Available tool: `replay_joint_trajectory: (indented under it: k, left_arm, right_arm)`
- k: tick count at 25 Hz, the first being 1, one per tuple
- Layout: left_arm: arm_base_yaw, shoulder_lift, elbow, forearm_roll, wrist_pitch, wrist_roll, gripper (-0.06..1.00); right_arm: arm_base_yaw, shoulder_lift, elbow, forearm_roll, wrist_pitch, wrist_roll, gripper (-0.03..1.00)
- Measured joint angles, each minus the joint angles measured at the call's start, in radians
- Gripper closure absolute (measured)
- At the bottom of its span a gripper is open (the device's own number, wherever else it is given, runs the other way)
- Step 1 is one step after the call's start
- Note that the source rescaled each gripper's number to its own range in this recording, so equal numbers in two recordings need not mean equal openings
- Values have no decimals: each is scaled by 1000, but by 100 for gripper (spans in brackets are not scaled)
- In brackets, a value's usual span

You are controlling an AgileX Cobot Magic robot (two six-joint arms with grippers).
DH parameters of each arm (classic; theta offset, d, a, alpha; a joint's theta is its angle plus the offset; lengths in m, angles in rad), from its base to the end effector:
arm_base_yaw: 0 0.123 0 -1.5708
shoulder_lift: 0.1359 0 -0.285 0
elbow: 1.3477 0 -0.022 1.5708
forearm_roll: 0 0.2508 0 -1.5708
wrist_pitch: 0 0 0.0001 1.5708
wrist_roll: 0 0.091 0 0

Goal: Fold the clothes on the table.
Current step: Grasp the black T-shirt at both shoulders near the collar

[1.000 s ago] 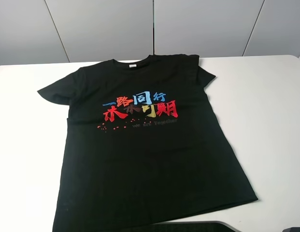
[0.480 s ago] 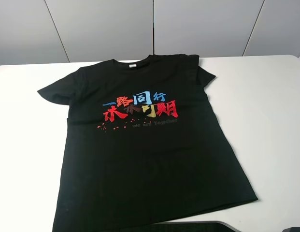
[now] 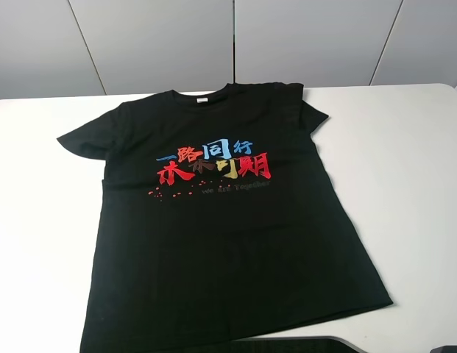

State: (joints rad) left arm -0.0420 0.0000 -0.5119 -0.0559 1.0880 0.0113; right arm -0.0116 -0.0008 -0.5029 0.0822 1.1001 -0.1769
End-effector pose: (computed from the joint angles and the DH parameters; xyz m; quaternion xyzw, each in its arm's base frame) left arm -0.0076 -0.0042 0.2785 0.0245 0.8565 -0.0358 0.5143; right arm -0.0071 0.0067 0.2752 -0.0736 0.8585 -0.0068 0.5074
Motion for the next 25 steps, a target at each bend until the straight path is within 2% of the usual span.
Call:
replay_joint_trajectory:
  k: [21,25]
  left_arm:
    - [0,0,0,0,0,-2,-6]
    - [0,0,0,-2,0,-2,-6]
  right_arm:
    - [0,0,0,-11,0,2,-3]
    - [0,0,-21,-11,-7,2,-1]
